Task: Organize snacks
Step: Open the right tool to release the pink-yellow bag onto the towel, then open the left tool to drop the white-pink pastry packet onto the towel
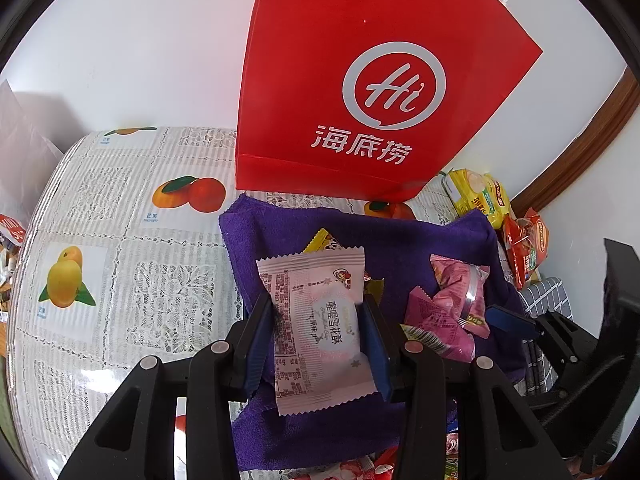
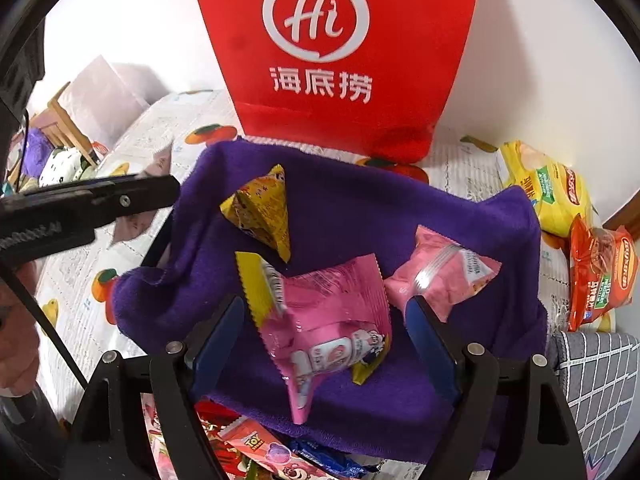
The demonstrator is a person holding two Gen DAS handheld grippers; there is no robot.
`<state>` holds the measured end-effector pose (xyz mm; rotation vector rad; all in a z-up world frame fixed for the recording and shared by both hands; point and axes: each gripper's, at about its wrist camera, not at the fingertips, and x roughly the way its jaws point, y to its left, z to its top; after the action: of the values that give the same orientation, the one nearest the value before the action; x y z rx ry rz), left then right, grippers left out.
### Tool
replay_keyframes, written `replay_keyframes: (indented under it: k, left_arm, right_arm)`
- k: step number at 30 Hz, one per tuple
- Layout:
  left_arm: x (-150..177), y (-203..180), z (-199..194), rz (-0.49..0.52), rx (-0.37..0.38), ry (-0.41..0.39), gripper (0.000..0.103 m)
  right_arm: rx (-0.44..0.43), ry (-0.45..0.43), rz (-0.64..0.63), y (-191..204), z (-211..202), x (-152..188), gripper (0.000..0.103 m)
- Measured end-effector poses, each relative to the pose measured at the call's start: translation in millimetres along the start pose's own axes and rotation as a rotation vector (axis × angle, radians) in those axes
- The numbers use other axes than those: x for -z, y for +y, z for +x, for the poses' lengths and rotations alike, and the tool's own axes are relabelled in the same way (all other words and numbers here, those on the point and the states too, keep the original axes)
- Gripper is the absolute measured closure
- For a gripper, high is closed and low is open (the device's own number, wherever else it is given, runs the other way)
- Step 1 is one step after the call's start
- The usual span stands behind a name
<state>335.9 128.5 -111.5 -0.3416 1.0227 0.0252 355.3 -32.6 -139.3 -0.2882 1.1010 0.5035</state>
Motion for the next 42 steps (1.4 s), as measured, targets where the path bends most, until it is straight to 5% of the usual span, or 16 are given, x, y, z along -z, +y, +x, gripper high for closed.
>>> replay_keyframes:
  k: [22, 42]
  left_arm:
    - [12, -20, 12, 0.063, -0.055, 0.067, 0.062]
    - [17, -26, 31, 0.043, -0.001, 0.14, 0.061]
  right_arm:
    - [-0.011, -0.161, 0.111, -38, -62, -2, 0.021]
    - [-0.007, -0.129, 0.091, -28, -50, -2, 0.021]
